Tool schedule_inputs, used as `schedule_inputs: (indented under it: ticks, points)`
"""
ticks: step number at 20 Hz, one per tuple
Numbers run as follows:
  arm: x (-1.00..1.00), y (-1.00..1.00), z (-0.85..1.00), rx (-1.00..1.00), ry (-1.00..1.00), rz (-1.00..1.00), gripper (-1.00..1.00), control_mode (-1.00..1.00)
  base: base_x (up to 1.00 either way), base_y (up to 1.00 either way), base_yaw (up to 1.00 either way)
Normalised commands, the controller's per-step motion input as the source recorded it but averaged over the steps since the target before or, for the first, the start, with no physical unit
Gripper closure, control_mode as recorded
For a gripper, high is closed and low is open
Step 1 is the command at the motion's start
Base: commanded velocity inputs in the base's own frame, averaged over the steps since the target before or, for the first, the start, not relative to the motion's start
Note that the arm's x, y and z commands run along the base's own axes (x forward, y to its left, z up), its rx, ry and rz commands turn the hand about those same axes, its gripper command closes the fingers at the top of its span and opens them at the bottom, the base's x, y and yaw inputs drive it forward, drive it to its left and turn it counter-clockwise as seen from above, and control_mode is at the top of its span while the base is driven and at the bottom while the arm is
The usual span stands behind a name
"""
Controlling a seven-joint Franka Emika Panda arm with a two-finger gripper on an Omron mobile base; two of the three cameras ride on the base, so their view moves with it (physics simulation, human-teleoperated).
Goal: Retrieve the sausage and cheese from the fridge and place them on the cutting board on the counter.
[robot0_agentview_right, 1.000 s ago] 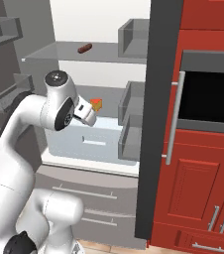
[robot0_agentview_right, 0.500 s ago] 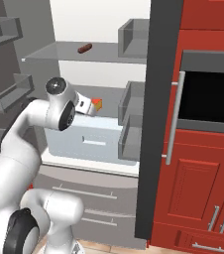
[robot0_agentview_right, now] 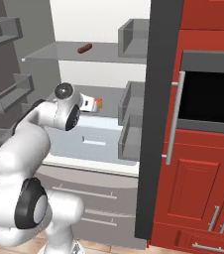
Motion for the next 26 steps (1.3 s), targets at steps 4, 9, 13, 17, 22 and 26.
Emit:
schedule_inputs:
  ticks: [4, 9, 13, 17, 22, 26]
  points:
    - [0.43, 0.01, 0.0, -0.12, 0.0, 0.17, -1.0, -1.0, 0.0, 0.0, 0.0]
    - [0.4, 0.08, -0.12, -0.09, 0.0, 0.14, -1.0, -1.0, 0.0, 0.0, 0.0]
    - [0.35, 0.12, -0.19, -0.07, 0.03, 0.05, -1.0, -1.0, 0.0, 0.0, 0.0]
    - [0.32, 0.1, -0.15, -0.03, 0.0, 0.0, -1.0, -1.0, 0.0, 0.0, 0.0]
    - [0.23, 0.0, -0.13, 0.0, 0.0, 0.0, -1.0, -1.0, 0.0, 0.0, 0.0]
    - [0.22, -0.01, -0.1, 0.0, 0.0, 0.0, -1.0, -1.0, 0.0, 0.0, 0.0]
